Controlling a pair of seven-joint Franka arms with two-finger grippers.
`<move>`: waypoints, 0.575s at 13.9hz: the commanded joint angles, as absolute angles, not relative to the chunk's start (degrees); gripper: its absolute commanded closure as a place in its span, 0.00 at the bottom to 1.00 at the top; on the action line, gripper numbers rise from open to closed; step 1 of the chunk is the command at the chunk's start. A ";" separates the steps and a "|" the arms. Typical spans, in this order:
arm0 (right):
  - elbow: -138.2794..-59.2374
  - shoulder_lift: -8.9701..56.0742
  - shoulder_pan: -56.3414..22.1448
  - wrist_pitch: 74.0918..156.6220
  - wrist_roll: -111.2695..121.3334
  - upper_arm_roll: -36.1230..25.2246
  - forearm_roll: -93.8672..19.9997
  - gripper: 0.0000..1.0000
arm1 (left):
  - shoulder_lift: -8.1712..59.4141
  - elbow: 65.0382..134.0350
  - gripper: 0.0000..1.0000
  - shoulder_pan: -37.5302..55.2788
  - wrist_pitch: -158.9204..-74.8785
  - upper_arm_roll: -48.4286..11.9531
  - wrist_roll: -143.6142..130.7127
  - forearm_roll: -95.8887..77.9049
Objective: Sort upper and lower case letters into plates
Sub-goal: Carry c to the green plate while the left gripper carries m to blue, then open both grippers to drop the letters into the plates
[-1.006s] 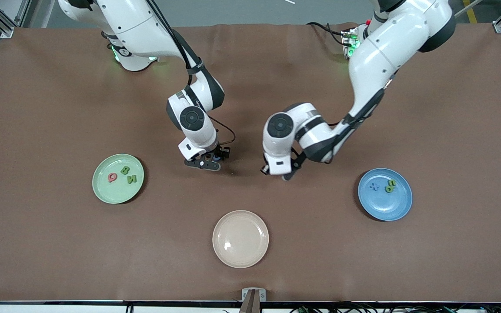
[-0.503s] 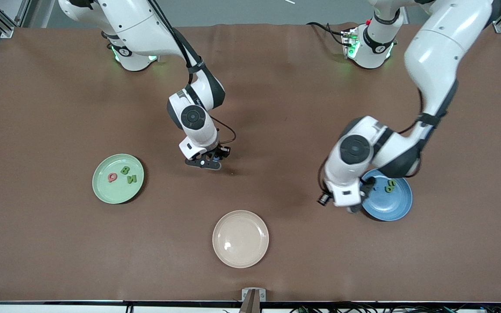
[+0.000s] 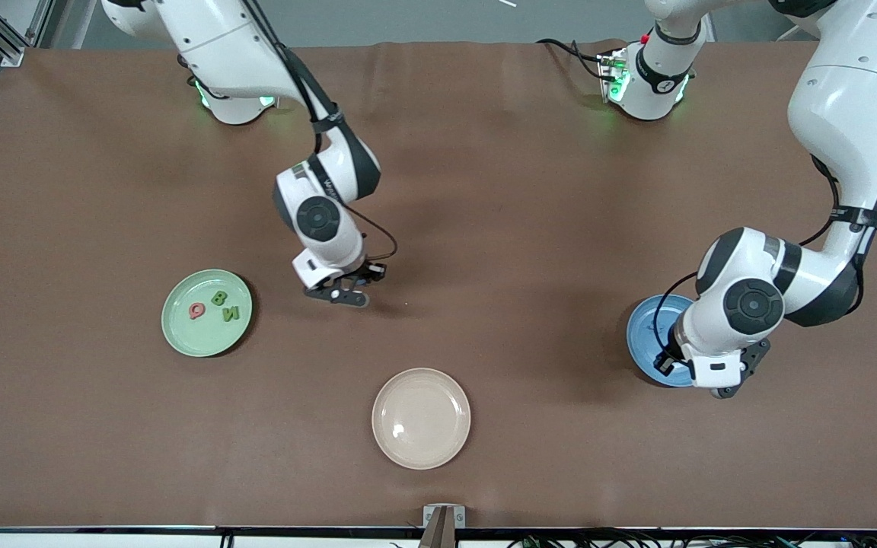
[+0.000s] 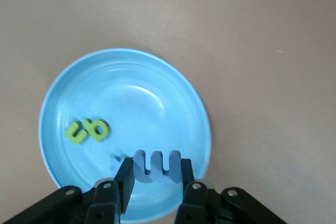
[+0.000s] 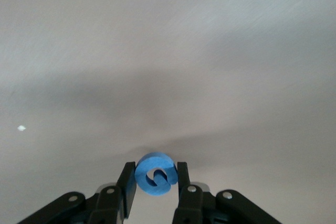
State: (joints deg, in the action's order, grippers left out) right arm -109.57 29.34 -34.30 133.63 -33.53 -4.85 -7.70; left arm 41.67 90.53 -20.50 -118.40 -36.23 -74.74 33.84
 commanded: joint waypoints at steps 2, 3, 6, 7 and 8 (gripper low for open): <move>-111.09 24.79 -22.44 129.90 -16.74 -3.96 -7.73 1.00 | 41.48 91.14 0.07 -21.88 -117.77 -36.56 -73.73 34.19; -111.09 24.87 -20.15 129.82 -13.22 -4.04 -7.65 1.00 | 41.31 91.06 0.00 -22.15 -117.69 -36.56 -73.22 34.10; -111.01 25.40 -12.95 130.51 -4.86 -4.48 -3.97 1.00 | 40.78 90.62 0.00 -22.15 -117.69 -36.65 -73.13 34.10; -110.48 25.49 -11.01 130.69 -2.75 -4.48 -3.00 1.00 | 40.43 90.27 0.00 -22.06 -117.69 -37.00 -72.95 34.19; -109.78 25.84 -9.42 130.69 -1.16 -4.48 -2.81 1.00 | 40.08 89.22 0.00 -21.97 -117.42 -37.35 -71.73 34.10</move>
